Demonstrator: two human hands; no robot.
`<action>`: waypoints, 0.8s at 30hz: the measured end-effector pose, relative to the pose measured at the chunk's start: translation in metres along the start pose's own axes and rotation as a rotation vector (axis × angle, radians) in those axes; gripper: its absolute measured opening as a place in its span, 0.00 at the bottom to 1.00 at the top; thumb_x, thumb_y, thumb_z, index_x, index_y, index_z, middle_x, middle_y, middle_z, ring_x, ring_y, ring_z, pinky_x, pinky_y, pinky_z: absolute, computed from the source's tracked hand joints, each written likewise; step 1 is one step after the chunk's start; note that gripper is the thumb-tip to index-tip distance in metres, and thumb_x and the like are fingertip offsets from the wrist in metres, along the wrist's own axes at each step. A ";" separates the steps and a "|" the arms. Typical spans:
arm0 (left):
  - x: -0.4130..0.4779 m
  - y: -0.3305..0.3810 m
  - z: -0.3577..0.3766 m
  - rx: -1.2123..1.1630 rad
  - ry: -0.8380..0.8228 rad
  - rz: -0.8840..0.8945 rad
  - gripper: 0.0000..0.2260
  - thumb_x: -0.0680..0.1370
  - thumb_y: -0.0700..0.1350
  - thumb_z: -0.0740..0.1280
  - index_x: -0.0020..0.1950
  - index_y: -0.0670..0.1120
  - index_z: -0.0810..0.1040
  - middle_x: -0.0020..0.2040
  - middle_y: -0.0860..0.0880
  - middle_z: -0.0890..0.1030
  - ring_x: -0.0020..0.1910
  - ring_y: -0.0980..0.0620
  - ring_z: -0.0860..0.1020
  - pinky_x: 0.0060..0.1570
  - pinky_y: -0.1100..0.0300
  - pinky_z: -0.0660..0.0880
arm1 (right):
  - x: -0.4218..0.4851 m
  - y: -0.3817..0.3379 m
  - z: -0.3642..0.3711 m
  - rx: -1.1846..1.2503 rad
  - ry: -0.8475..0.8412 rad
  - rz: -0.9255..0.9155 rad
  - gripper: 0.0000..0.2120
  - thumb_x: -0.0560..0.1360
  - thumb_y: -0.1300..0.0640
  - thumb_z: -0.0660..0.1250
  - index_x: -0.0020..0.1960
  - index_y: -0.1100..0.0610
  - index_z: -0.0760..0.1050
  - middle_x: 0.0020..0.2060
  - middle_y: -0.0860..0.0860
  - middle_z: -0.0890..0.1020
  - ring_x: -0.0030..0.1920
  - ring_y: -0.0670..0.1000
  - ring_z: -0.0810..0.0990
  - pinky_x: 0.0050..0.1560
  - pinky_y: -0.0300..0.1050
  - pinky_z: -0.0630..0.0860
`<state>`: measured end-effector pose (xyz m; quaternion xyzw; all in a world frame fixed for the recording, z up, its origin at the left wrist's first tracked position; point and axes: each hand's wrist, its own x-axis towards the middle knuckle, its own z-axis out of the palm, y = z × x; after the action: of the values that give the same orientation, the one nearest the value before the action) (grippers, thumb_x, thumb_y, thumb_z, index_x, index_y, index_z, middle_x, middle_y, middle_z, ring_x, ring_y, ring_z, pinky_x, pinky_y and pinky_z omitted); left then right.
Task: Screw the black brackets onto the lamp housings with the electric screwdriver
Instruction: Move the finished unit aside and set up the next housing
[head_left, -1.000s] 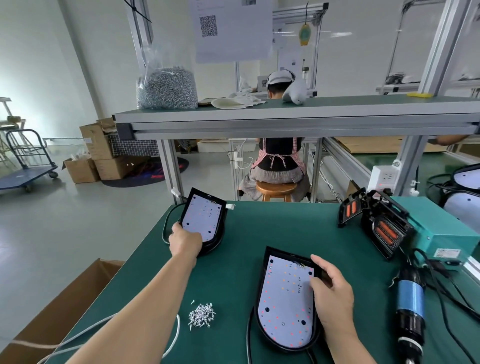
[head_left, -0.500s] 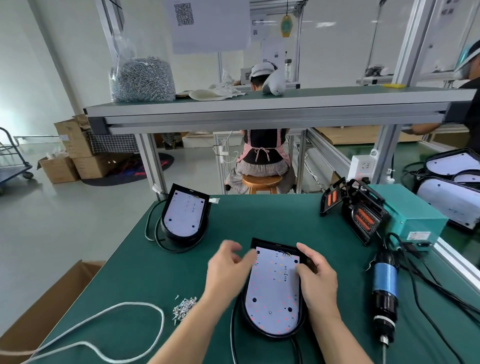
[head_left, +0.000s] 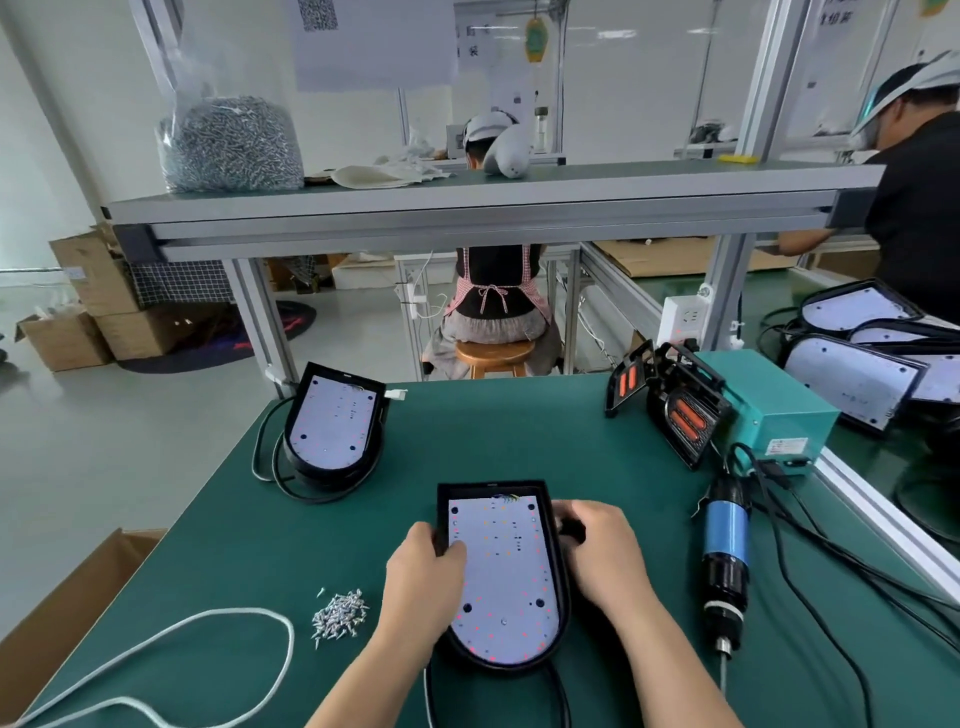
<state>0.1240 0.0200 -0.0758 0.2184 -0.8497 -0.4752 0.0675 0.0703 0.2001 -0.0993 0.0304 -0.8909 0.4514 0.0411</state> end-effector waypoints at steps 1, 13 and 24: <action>-0.001 -0.001 0.000 -0.029 0.000 -0.007 0.13 0.77 0.42 0.64 0.37 0.45 0.63 0.34 0.52 0.68 0.30 0.52 0.63 0.26 0.62 0.59 | 0.000 0.000 -0.002 -0.012 -0.022 -0.001 0.17 0.72 0.68 0.68 0.56 0.54 0.85 0.51 0.48 0.86 0.55 0.50 0.82 0.55 0.38 0.75; -0.024 -0.012 0.003 -0.041 -0.014 0.052 0.07 0.78 0.42 0.62 0.47 0.54 0.75 0.36 0.52 0.77 0.38 0.50 0.75 0.37 0.56 0.71 | -0.007 0.006 -0.004 -0.128 0.435 0.147 0.06 0.79 0.64 0.67 0.51 0.61 0.70 0.48 0.51 0.66 0.42 0.59 0.71 0.43 0.49 0.66; -0.037 -0.007 0.000 -0.143 -0.095 0.112 0.39 0.62 0.49 0.61 0.73 0.68 0.64 0.49 0.57 0.81 0.54 0.45 0.75 0.60 0.48 0.72 | 0.005 -0.005 -0.029 -0.413 0.210 0.194 0.24 0.79 0.57 0.63 0.74 0.50 0.66 0.70 0.50 0.67 0.70 0.55 0.63 0.68 0.50 0.65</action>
<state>0.1597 0.0330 -0.0782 0.1422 -0.8266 -0.5401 0.0690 0.0674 0.2204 -0.0781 -0.1115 -0.9538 0.2622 0.0953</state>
